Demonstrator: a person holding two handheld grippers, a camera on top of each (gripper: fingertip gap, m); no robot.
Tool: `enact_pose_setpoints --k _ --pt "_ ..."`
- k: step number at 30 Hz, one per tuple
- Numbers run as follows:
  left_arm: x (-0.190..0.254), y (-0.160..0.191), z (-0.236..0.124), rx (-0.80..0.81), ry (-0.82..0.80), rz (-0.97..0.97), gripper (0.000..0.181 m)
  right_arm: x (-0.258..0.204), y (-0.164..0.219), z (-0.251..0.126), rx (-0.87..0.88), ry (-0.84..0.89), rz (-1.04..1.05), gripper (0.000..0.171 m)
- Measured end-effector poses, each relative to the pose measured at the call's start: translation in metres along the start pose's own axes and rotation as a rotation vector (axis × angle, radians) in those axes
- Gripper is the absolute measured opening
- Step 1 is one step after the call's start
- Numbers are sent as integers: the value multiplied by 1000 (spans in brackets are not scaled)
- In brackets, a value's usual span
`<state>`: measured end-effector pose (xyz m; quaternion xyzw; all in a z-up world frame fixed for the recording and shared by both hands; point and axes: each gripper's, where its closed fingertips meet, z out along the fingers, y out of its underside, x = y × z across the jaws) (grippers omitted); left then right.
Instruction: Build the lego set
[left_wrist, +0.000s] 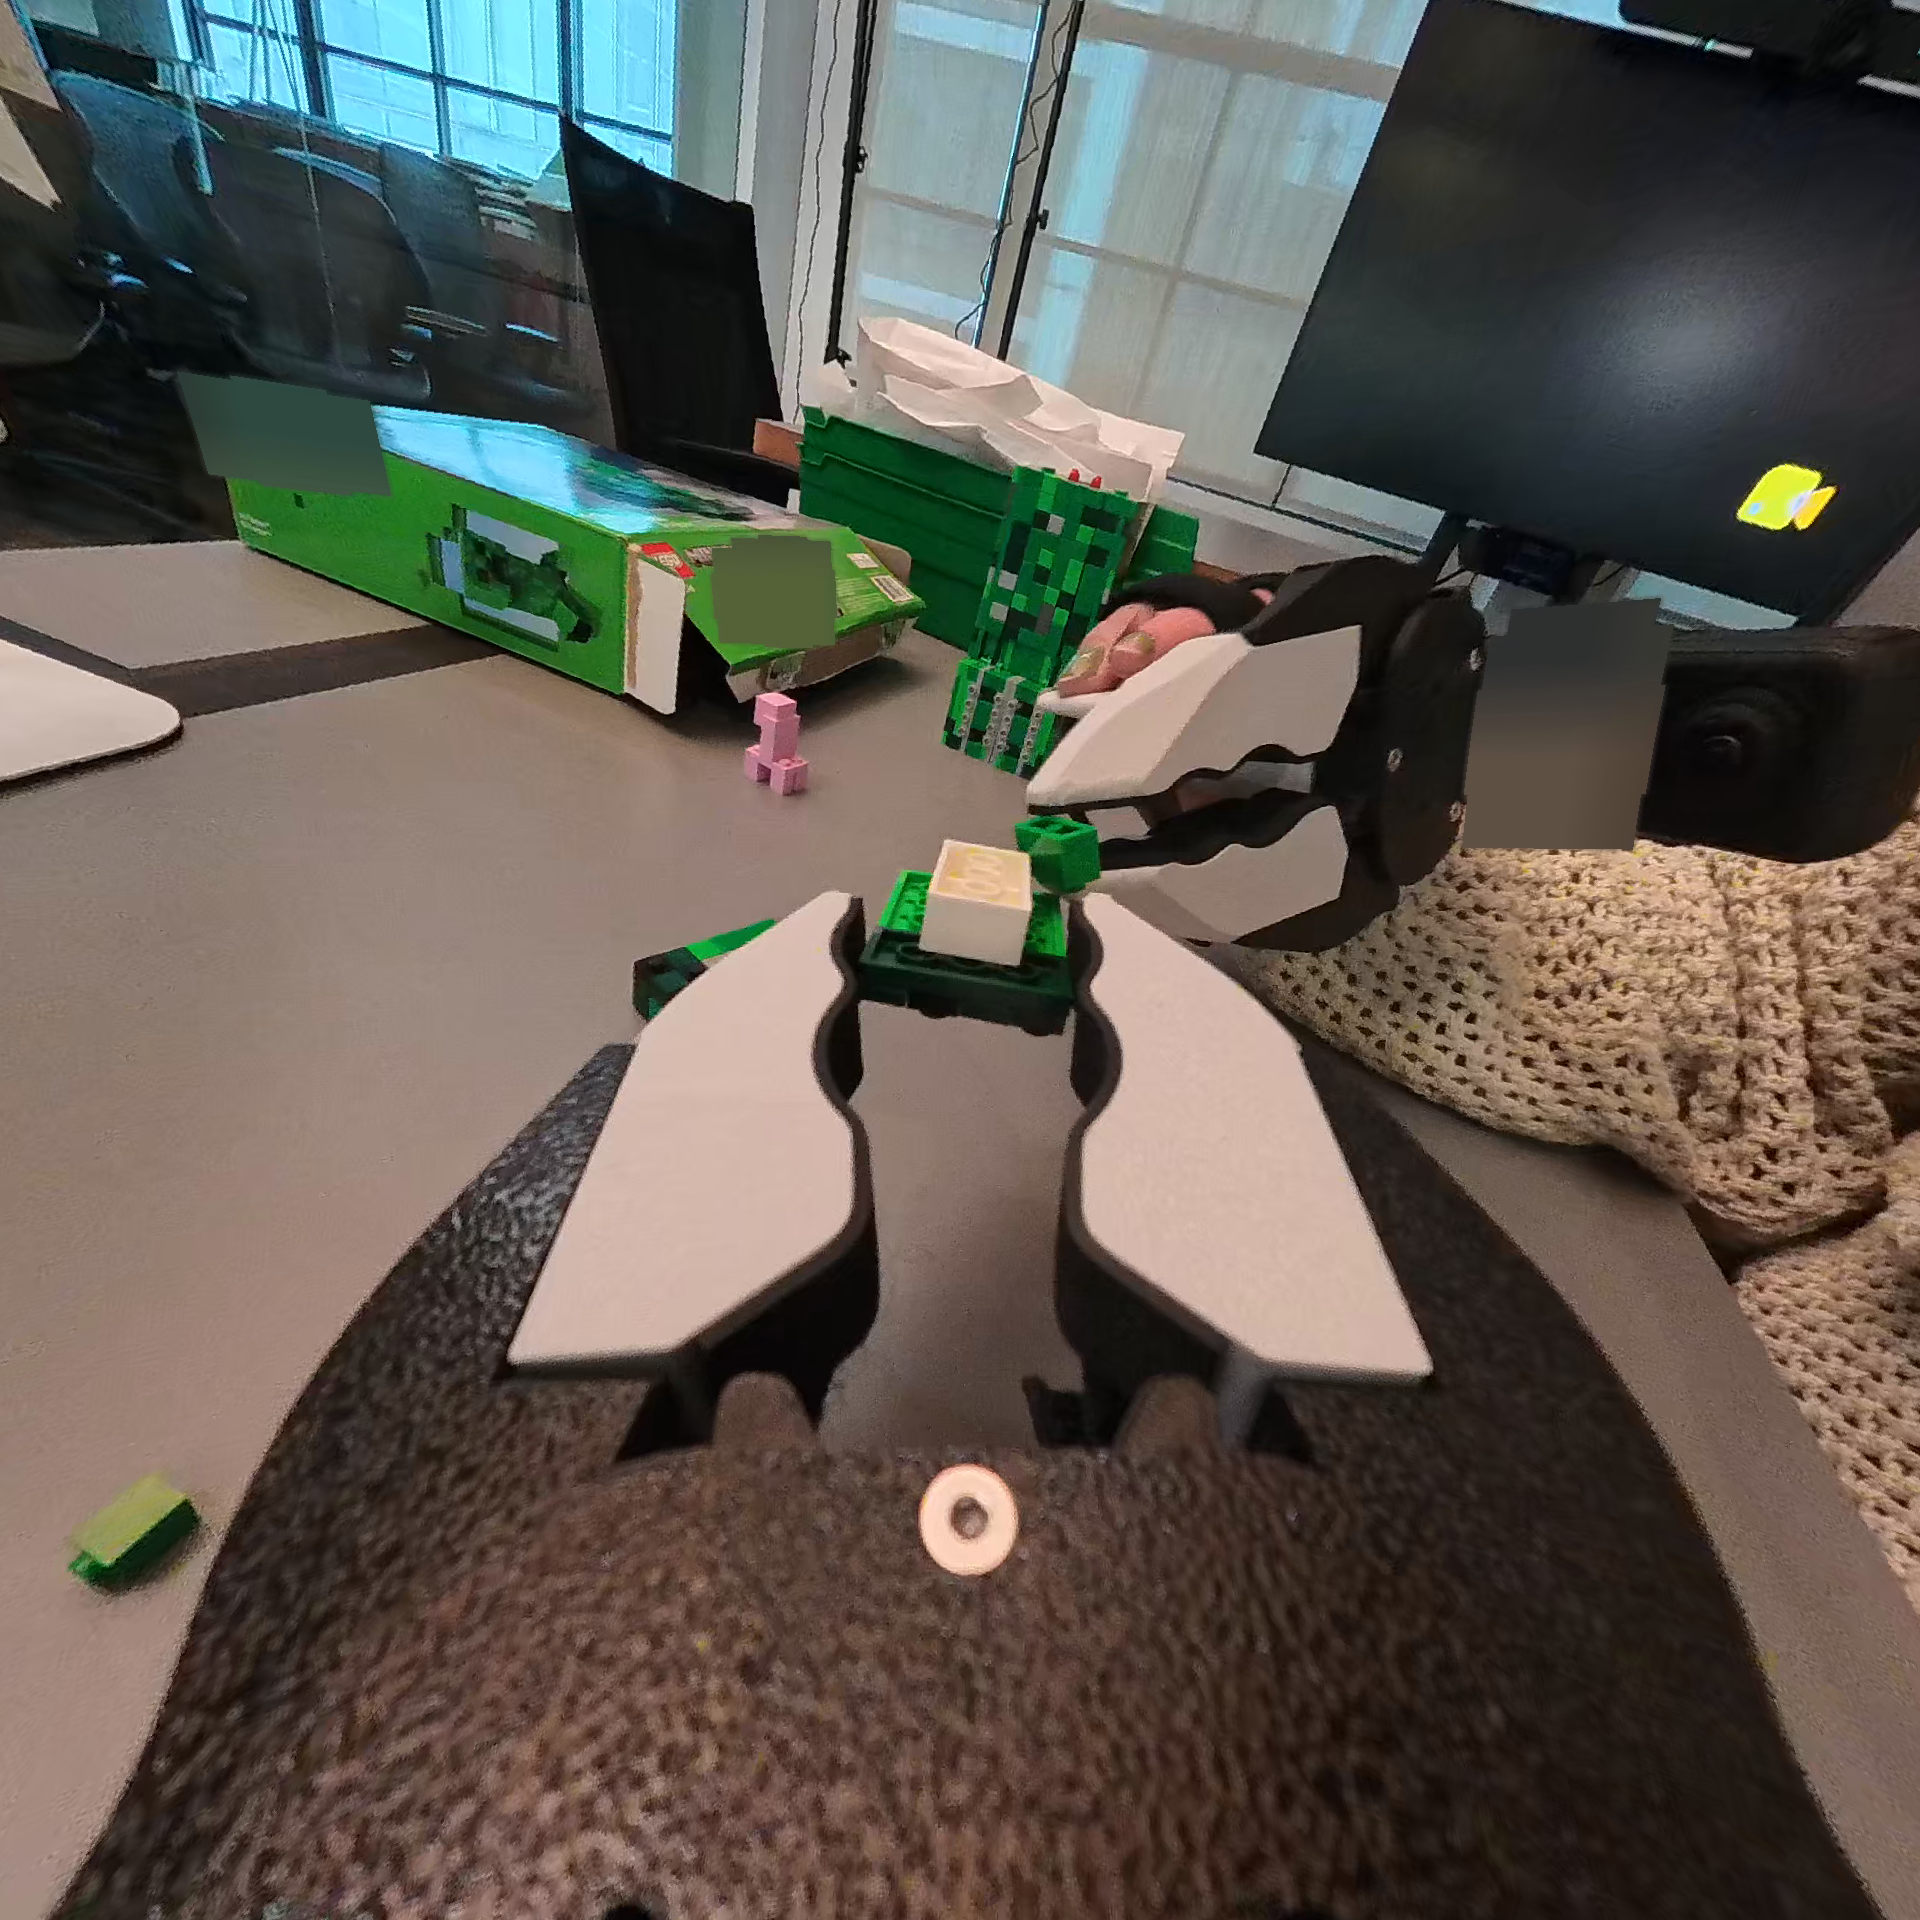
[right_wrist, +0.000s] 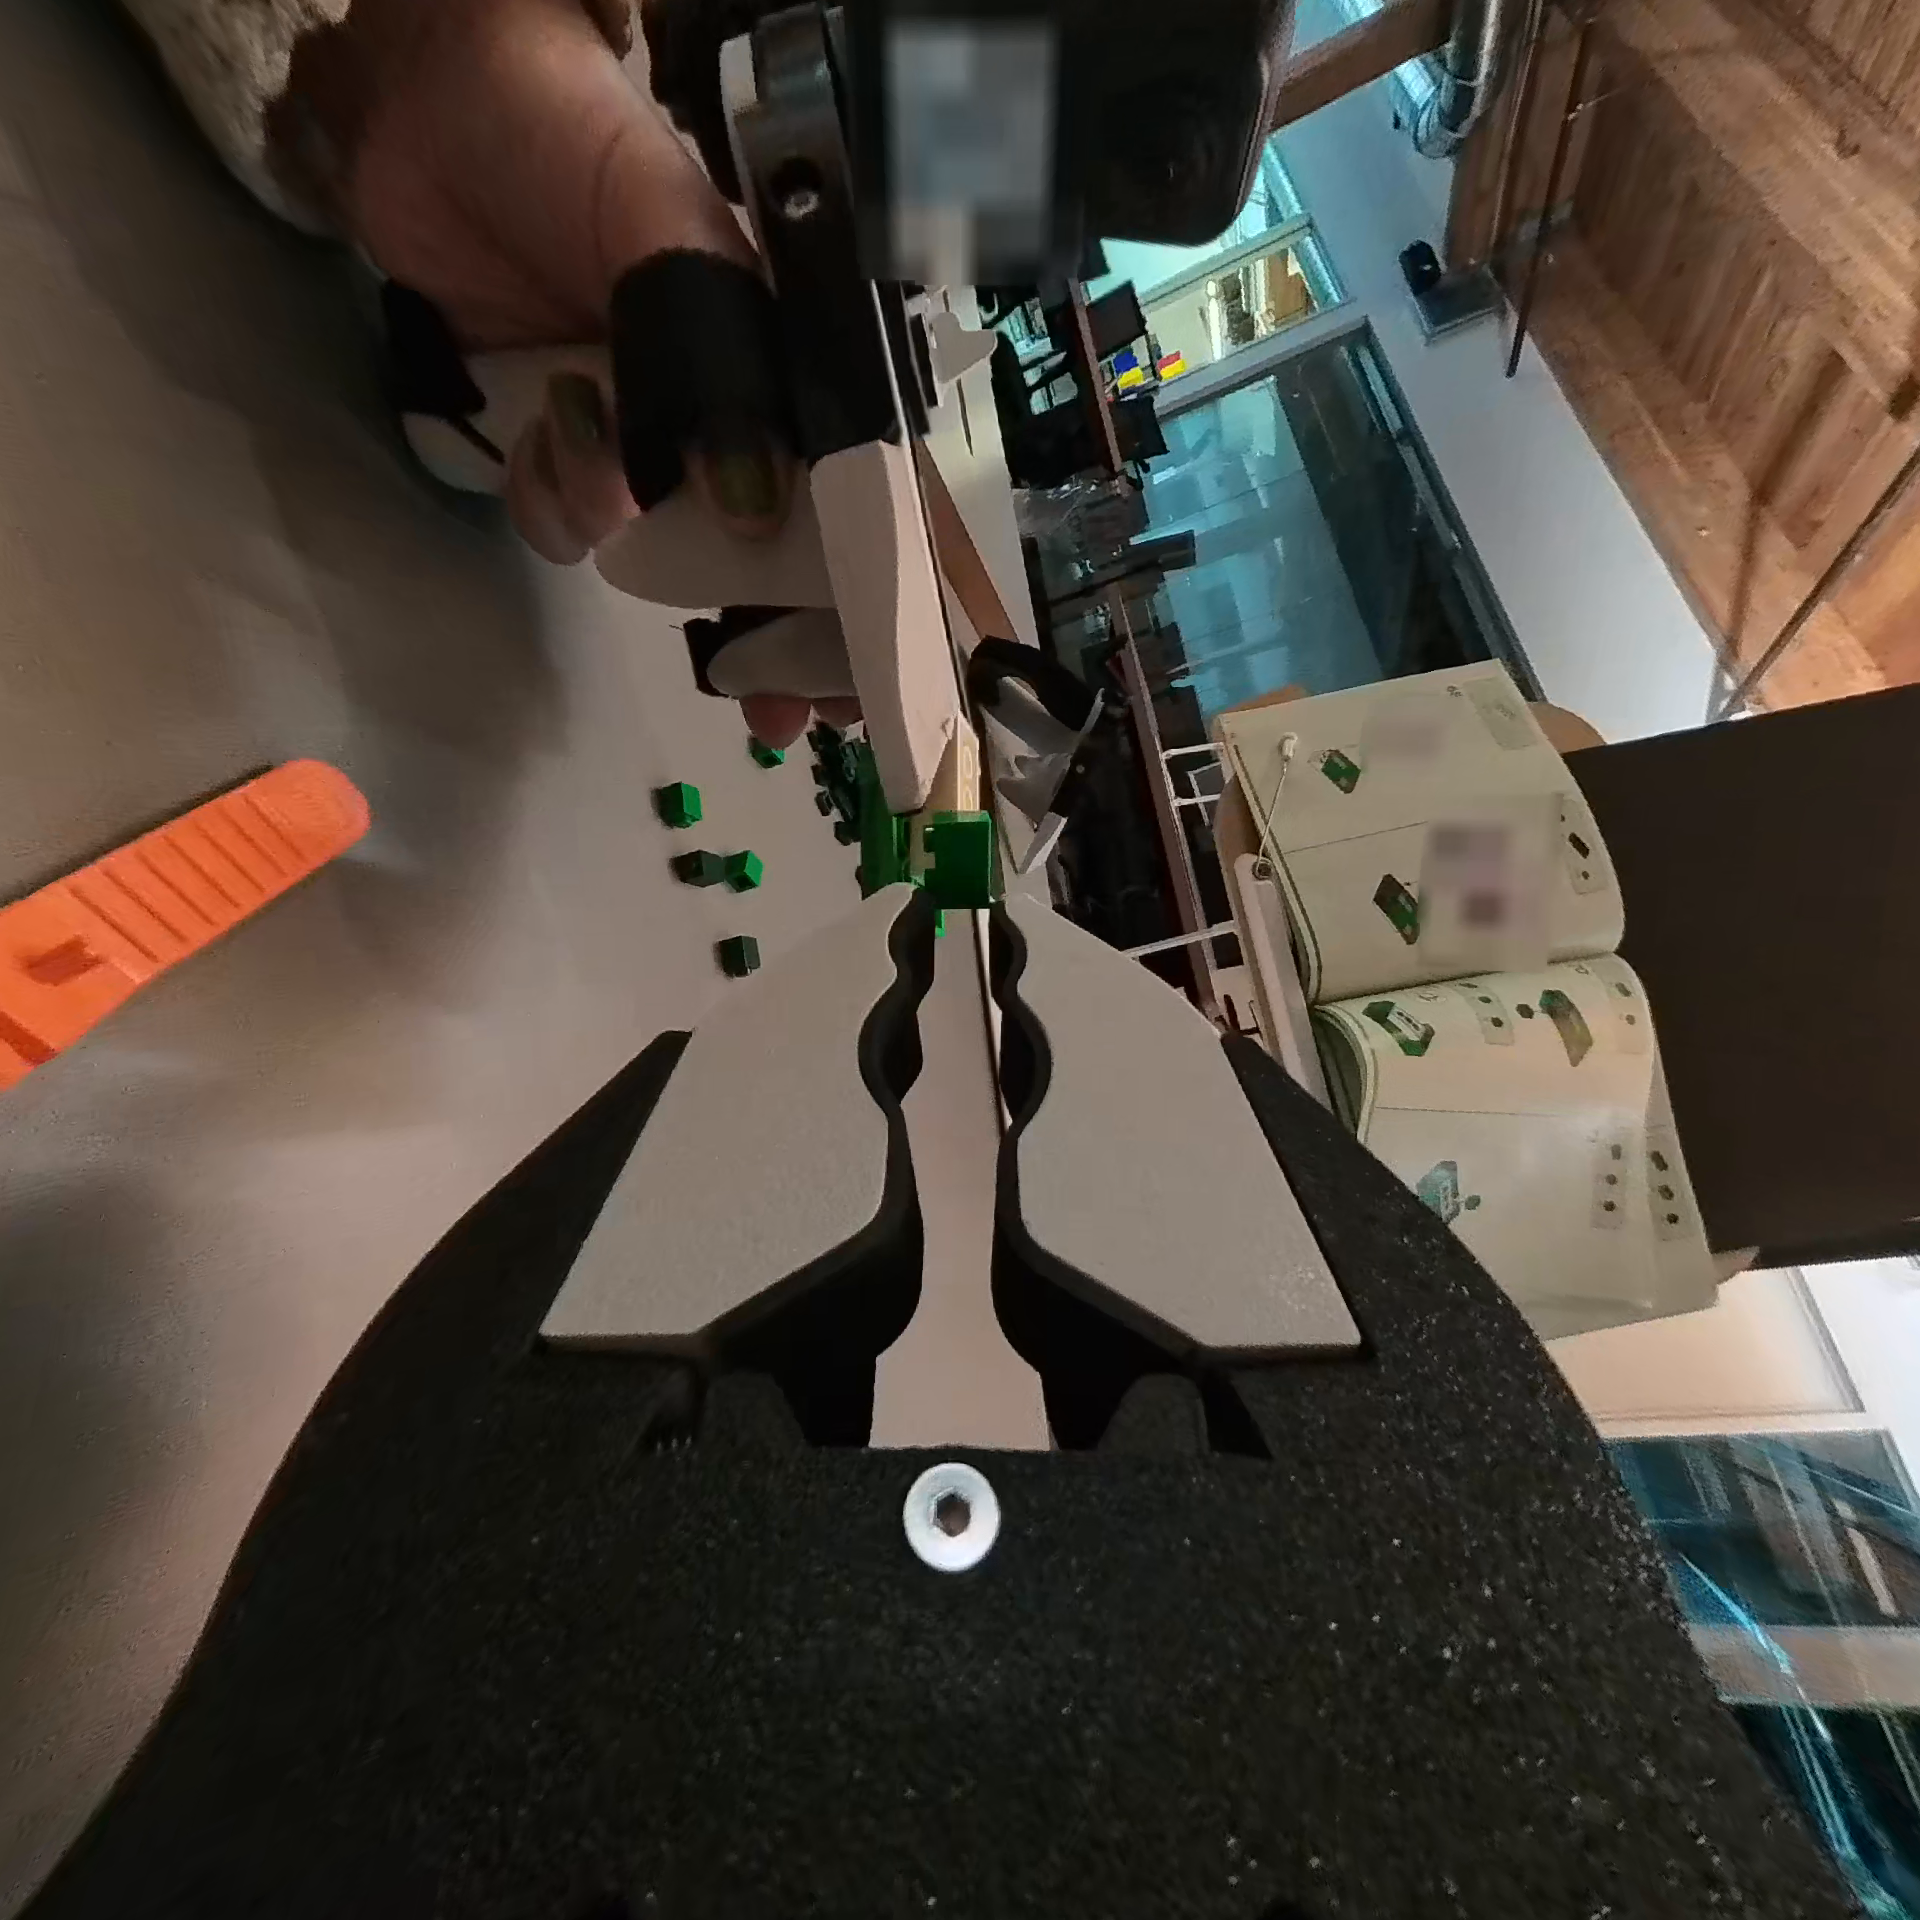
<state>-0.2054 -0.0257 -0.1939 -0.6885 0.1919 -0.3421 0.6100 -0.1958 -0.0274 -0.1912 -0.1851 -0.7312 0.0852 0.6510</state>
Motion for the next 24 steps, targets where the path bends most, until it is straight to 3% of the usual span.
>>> enact_pose_setpoints --k 24 --pt "-2 -2 -1 19 15 -55 37 3 4 2 -66 39 -122 9"
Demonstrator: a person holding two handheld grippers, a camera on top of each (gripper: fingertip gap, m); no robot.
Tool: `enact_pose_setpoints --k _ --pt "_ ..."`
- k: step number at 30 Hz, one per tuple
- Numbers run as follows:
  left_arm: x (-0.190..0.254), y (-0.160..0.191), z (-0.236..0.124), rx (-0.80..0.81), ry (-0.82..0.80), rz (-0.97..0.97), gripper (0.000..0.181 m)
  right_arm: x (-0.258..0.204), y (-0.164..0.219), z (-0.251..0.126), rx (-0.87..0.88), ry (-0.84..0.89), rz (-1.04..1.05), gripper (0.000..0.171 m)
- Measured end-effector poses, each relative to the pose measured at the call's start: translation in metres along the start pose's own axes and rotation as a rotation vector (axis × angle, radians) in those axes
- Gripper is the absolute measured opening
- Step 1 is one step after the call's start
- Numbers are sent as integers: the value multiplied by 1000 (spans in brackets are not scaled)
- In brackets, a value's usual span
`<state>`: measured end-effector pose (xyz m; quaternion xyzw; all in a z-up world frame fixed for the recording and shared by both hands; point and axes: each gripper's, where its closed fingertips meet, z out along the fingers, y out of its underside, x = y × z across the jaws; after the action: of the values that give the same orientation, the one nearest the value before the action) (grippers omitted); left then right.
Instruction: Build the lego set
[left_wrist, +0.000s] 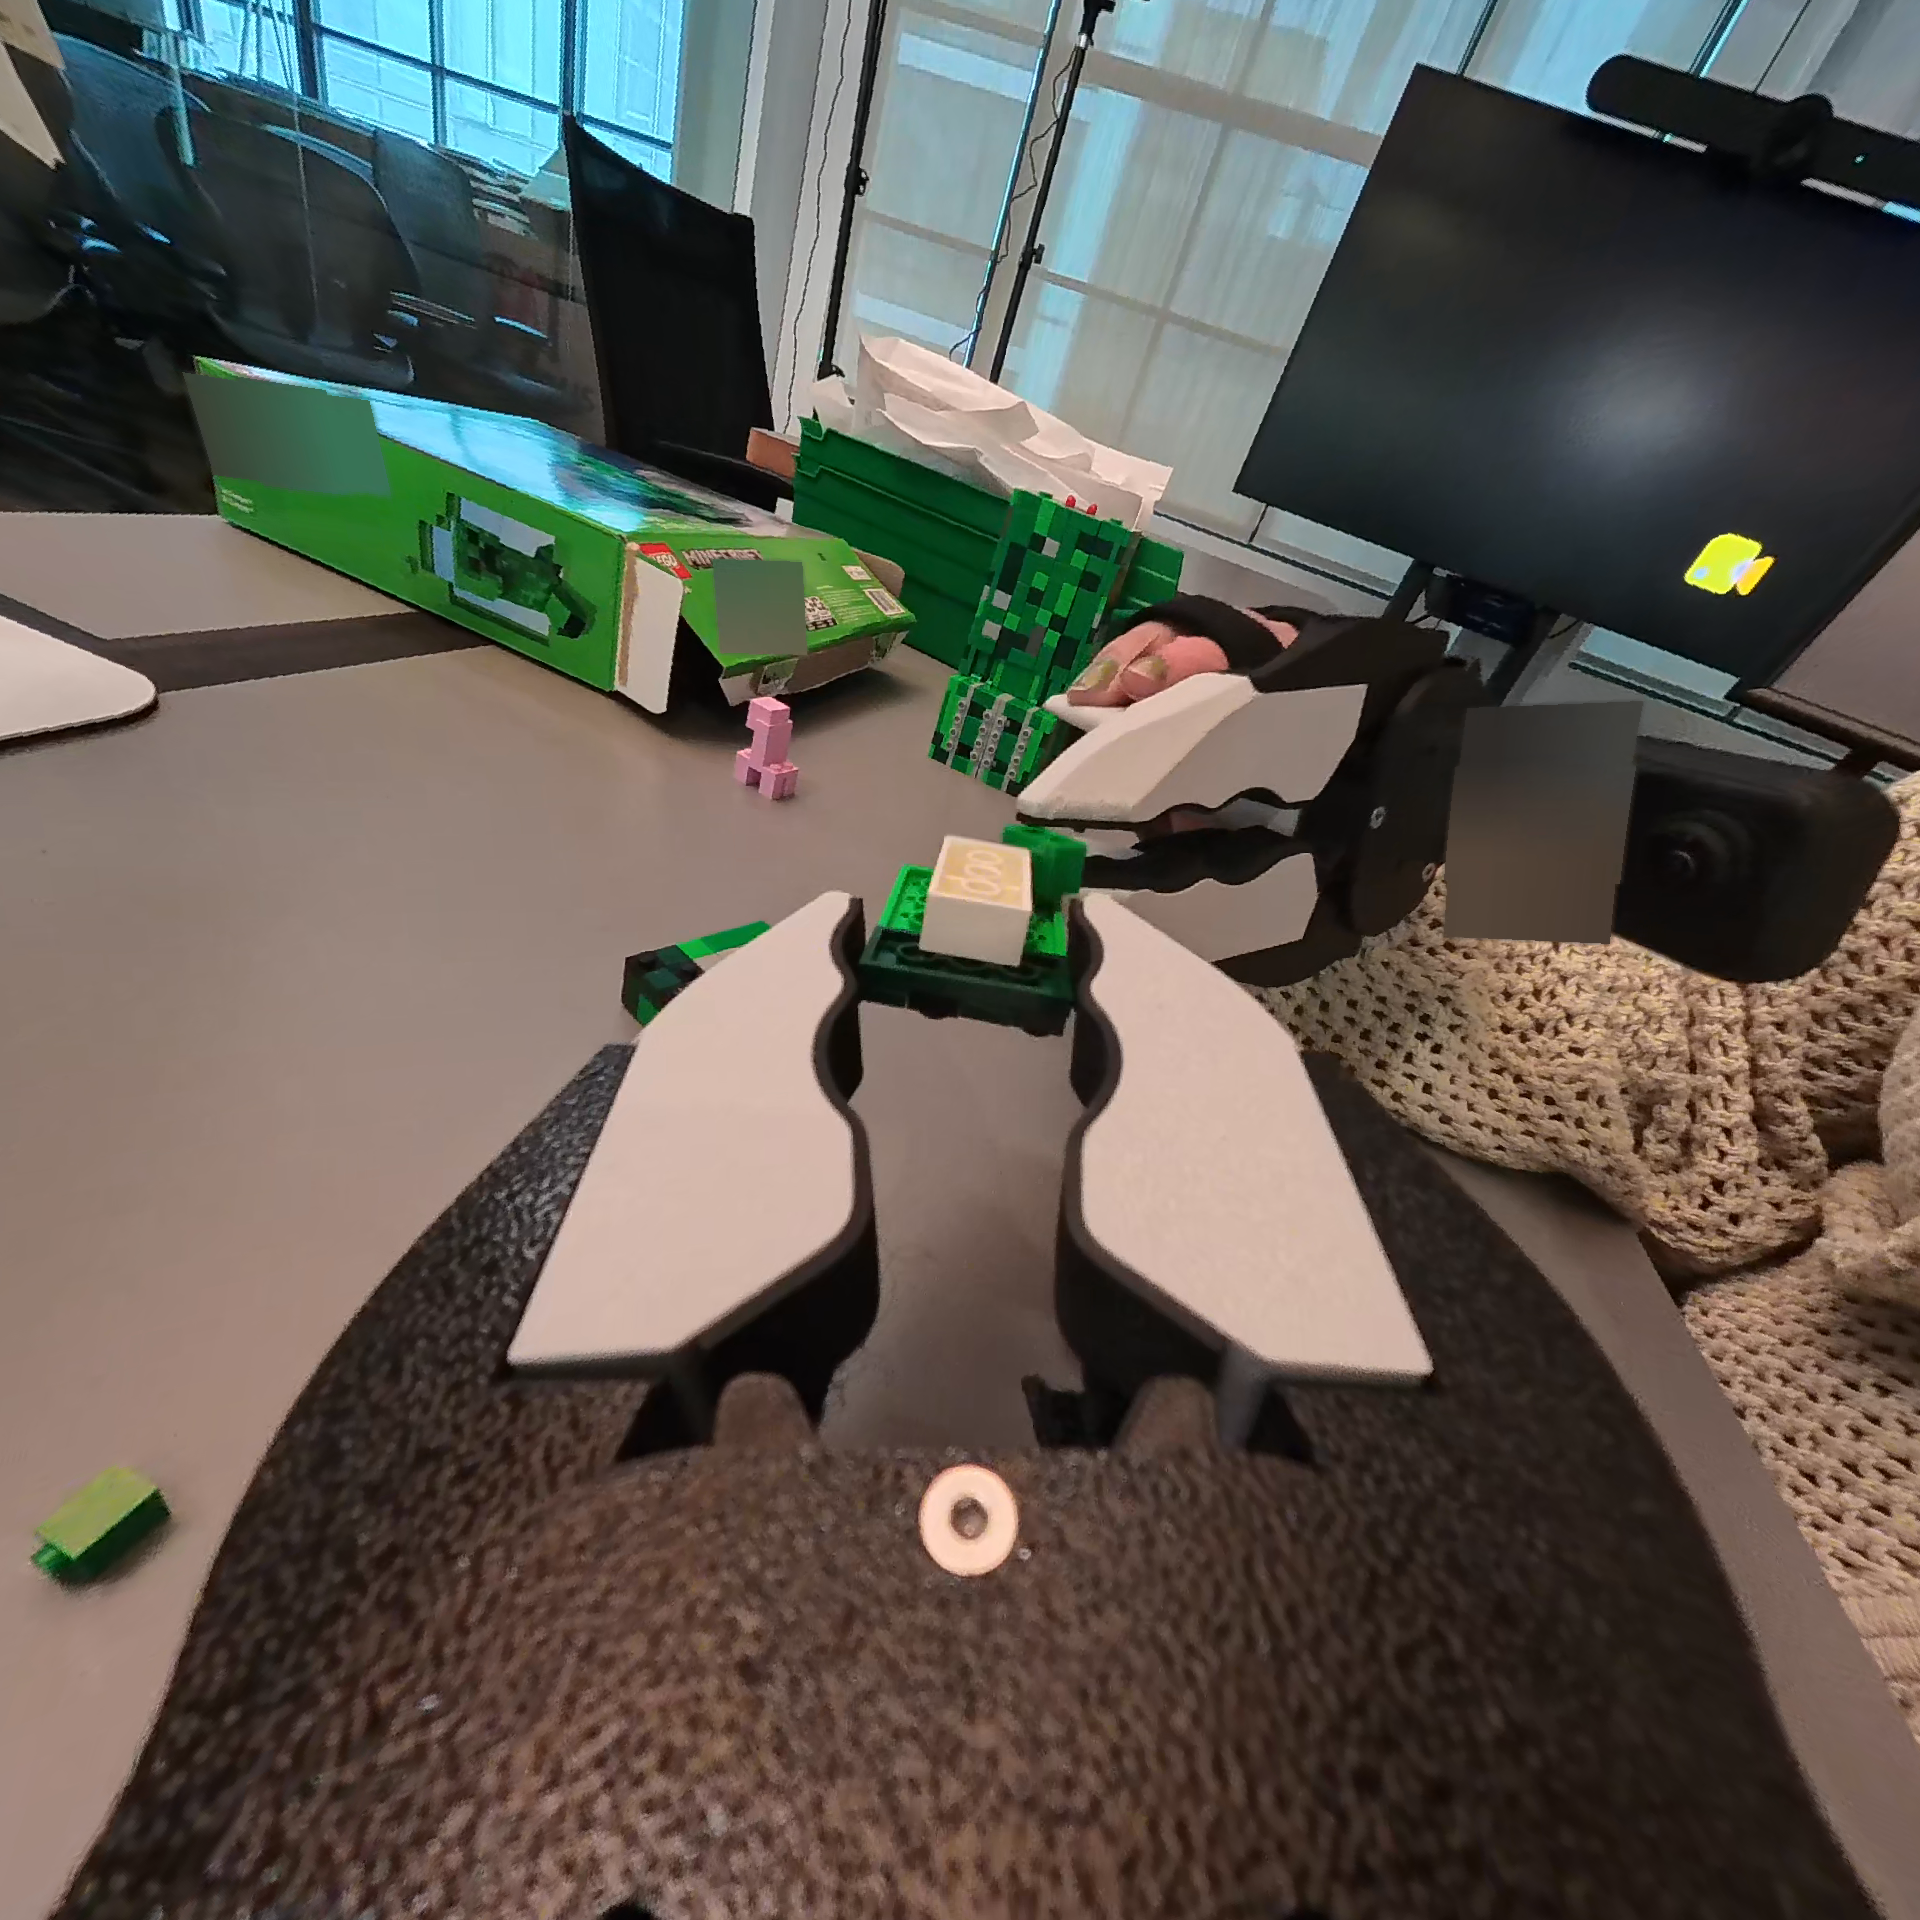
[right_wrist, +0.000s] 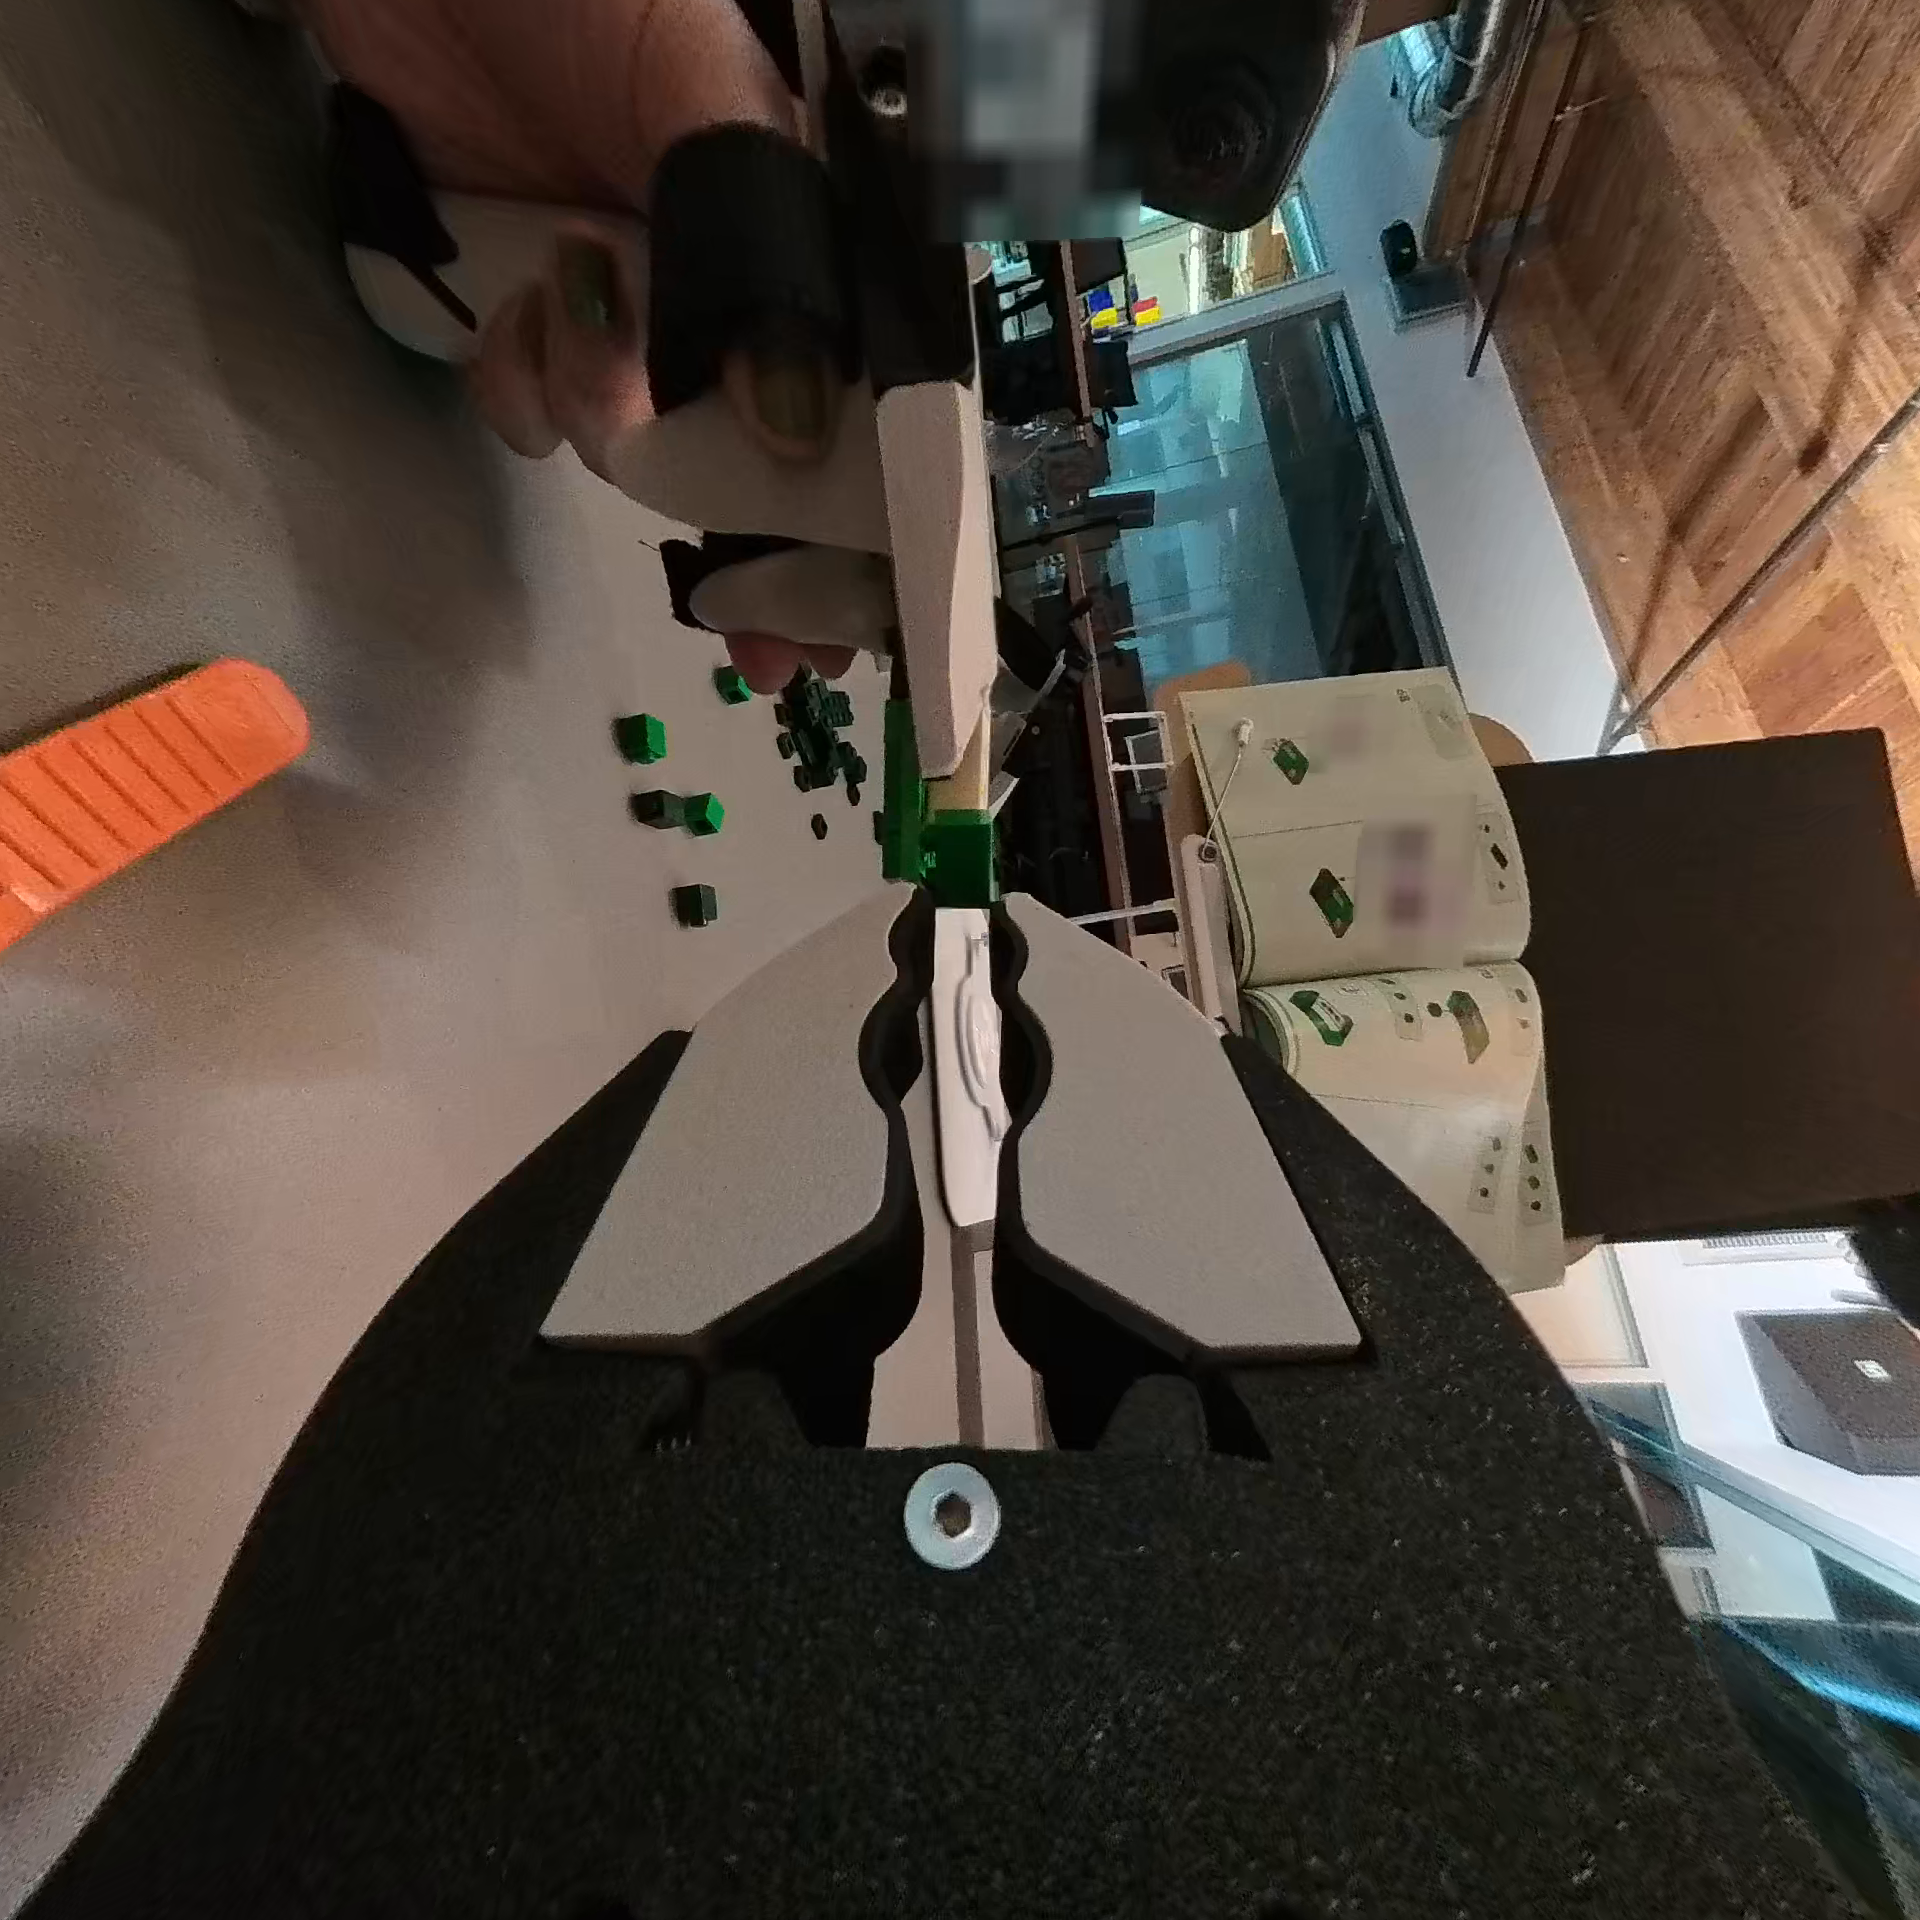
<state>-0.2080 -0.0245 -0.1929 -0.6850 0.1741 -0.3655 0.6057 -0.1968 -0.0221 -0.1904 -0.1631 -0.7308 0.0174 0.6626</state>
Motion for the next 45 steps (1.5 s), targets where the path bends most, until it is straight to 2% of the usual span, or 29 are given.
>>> enact_pose_setpoints --k 9,12,17,22,27,37,45 --pt "1 -1 0 10 13 -1 37 -3 6 -2 -14 -34 5 17" --pt "1 -1 0 10 13 0 37 -1 12 -4 -12 -47 89 18" --pt "-4 -10 -3 67 -62 85 37 16 19 -6 20 -62 463 13" --pt "-3 -7 0 50 -64 116 37 22 -4 -5 222 -205 896 19" --pt "-2 -7 -1 44 -67 132 37 16 -13 -6 268 -340 1047 28" --pt "4 -2 3 21 -40 157 37 0 -9 -3 175 -418 1037 21" --pt "9 1 3 -4 4 149 37 -3 -12 -10 191 -468 984 18"
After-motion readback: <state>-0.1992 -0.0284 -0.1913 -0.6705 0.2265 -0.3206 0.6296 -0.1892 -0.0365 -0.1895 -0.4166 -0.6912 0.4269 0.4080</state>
